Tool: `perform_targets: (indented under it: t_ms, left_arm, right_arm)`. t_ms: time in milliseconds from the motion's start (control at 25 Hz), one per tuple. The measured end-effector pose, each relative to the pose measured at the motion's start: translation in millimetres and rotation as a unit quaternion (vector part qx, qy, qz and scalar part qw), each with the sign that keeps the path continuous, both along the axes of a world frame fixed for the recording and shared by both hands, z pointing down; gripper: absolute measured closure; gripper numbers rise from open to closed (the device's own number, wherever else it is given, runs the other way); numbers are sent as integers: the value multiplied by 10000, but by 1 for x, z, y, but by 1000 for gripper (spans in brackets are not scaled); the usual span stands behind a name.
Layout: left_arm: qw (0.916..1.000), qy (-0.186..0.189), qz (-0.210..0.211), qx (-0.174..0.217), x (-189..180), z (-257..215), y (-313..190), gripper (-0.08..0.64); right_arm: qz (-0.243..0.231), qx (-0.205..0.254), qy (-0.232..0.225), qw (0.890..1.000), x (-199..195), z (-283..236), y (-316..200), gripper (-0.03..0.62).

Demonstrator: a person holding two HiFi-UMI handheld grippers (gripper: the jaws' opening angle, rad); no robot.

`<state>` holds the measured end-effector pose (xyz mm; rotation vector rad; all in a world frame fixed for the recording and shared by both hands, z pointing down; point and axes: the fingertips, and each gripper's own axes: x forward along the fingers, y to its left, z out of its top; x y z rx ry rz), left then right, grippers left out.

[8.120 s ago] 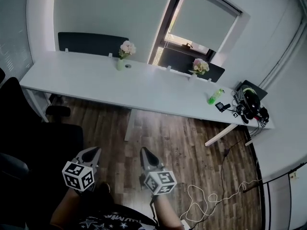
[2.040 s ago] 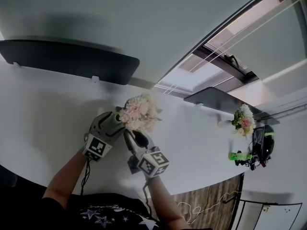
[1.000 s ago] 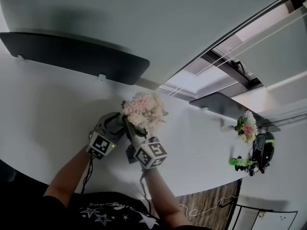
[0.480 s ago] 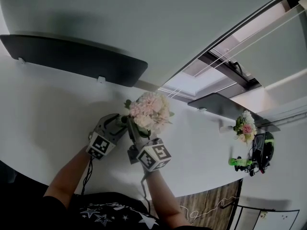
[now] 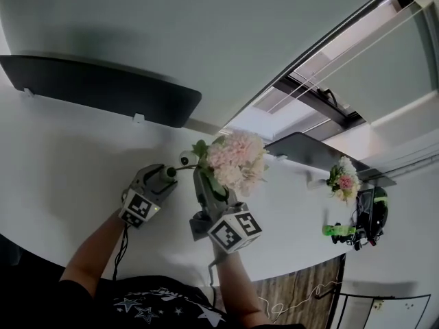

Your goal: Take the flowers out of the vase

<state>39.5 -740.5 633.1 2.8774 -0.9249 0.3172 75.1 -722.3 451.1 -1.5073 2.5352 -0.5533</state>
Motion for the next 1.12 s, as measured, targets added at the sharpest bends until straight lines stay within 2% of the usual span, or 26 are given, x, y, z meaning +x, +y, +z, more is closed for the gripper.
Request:
perform_targets:
  t_ms: [160,440,600,760,920,1080,1120]
  left_arm:
    - [9996,-222,73,176,-1,0,1,301]
    - [9997,-200,-150,7,-15,1,11,275]
    - [9993,21,-370,-102,-27,-15,31,275]
    - [9983,225,-528,50,-41,-38,51,275]
    - [9961,610,-614,173,-54,-65,69,276]
    - [9943,733,-745,219,-53,-96,121,282]
    - [9938,752,-786,238,-51,-104,133,301]
  right_arm:
    - [38,145,24,9999,7,-19,12,527]
    - [160,267,109,9995,21,-31,35,526]
    - [294,338,-85,9990,34,-43,54,527]
    - [361,348,-182,9986,46,-48,70,528]
    - [444,239,-102,9987,53,-44,86,526]
    - [362,77,-139,9992,67,-36,130,527]
    - [343,43,-156,9993,69,-34,139,526]
